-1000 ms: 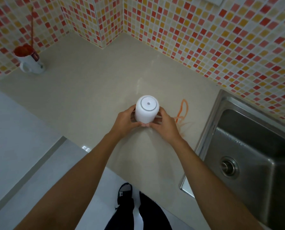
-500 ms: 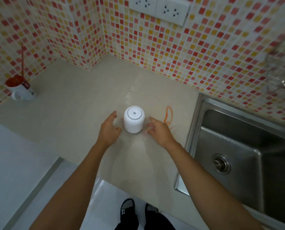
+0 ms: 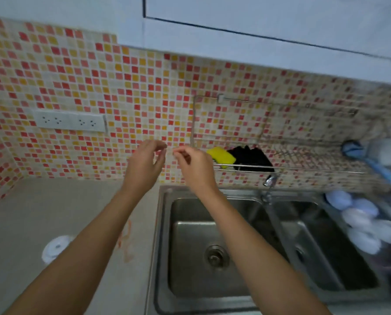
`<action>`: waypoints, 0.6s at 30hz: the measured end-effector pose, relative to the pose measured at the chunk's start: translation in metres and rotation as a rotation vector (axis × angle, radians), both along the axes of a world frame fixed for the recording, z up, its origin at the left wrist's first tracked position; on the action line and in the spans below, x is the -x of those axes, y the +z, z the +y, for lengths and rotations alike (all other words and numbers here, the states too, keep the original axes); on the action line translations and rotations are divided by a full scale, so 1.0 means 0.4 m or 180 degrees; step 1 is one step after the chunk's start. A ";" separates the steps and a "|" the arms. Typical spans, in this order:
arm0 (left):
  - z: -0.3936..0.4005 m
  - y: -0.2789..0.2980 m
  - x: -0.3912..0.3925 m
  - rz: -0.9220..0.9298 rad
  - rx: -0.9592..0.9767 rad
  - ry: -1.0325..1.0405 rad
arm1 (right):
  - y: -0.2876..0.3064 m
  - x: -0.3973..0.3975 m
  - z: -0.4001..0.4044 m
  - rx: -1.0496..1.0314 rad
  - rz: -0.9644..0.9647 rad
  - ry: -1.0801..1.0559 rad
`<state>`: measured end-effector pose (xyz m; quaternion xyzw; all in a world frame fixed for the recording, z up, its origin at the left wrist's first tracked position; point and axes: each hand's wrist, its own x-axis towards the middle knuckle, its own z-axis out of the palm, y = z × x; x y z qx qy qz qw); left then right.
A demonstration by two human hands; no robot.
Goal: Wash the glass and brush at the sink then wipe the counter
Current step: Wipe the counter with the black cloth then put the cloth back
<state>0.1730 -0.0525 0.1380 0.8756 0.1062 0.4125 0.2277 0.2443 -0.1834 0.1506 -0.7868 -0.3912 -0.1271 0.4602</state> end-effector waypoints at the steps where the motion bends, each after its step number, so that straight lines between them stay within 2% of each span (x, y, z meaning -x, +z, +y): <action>1: -0.045 0.011 -0.051 0.0030 -0.0031 -0.0090 | 0.007 -0.033 -0.044 -0.0061 -0.0084 -0.0114; 5: -0.187 0.012 -0.216 0.0248 -0.0098 -0.0247 | 0.007 -0.184 -0.209 -0.0160 -0.0186 -0.0548; 8: -0.243 -0.030 -0.300 0.0602 -0.0182 -0.0190 | -0.013 -0.301 -0.301 0.0022 -0.0127 -0.0810; 11: -0.272 -0.088 -0.351 0.1102 -0.0290 -0.0085 | -0.049 -0.428 -0.362 0.0696 -0.0002 -0.1054; 14: -0.280 -0.139 -0.381 0.1508 -0.0751 0.0136 | -0.068 -0.534 -0.393 0.1325 0.0386 -0.1096; 18: -0.275 -0.168 -0.397 0.1626 -0.1024 0.0398 | -0.072 -0.634 -0.378 0.2182 0.0937 -0.0973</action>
